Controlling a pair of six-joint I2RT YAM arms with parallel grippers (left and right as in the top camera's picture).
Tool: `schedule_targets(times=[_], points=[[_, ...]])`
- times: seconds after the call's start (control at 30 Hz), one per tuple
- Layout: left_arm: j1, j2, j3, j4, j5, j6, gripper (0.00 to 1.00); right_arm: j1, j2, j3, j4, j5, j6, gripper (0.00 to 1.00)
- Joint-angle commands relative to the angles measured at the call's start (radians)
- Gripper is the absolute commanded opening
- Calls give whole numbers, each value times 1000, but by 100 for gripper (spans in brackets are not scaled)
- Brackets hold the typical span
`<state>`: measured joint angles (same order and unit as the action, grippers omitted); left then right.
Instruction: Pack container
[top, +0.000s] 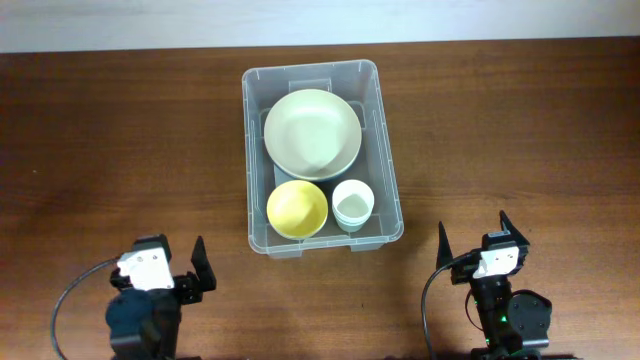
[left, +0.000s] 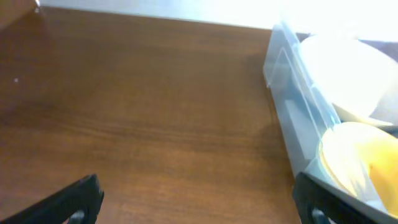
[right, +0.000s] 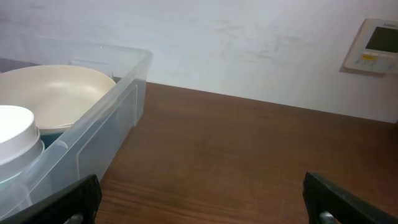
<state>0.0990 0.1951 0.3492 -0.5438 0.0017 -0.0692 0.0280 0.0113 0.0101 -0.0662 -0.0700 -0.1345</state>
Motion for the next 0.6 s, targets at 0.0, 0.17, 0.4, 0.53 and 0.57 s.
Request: schedule_targets(times=[0.0,0.17,0.4,0.53,0.57], points=[[-19,-92,-93,76,29,57,100,5,-6,-5,-5,-8,0,99],[-53,-140,-196,292,29,131,99,5,-6,-5,-5,-8,0,99],[-62,-183,-342,605,27,204,100,5,-6,-5,-5,-8,0,99],[-80,-185,-341,554,25,266,99,5,-6,-5,-5,-8,0,99],[-85,-185,-341,534,25,266,99,5,-6,-5,-5,-8,0,99]])
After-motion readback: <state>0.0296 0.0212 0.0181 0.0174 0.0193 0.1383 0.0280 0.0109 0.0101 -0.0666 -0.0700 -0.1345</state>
